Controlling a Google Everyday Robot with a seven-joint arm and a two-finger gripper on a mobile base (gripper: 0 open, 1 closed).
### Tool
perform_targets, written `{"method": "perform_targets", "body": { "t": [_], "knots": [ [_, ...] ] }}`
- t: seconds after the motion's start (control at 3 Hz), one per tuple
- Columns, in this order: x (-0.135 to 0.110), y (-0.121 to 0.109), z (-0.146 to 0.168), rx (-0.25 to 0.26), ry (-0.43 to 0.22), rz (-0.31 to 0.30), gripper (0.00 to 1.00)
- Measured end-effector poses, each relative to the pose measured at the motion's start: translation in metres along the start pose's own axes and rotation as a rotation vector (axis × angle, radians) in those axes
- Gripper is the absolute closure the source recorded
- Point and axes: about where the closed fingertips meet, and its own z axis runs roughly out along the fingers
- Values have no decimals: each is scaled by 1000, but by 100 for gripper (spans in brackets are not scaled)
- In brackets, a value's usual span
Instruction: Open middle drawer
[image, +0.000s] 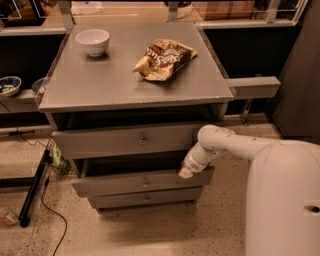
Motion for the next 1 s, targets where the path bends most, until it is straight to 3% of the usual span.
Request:
{"method": "perform_targets", "body": {
  "t": [0.67, 1.0],
  "knots": [
    [-6, 7, -16, 4, -45, -16, 100],
    [5, 36, -29, -21, -84, -21, 100]
  ]
}}
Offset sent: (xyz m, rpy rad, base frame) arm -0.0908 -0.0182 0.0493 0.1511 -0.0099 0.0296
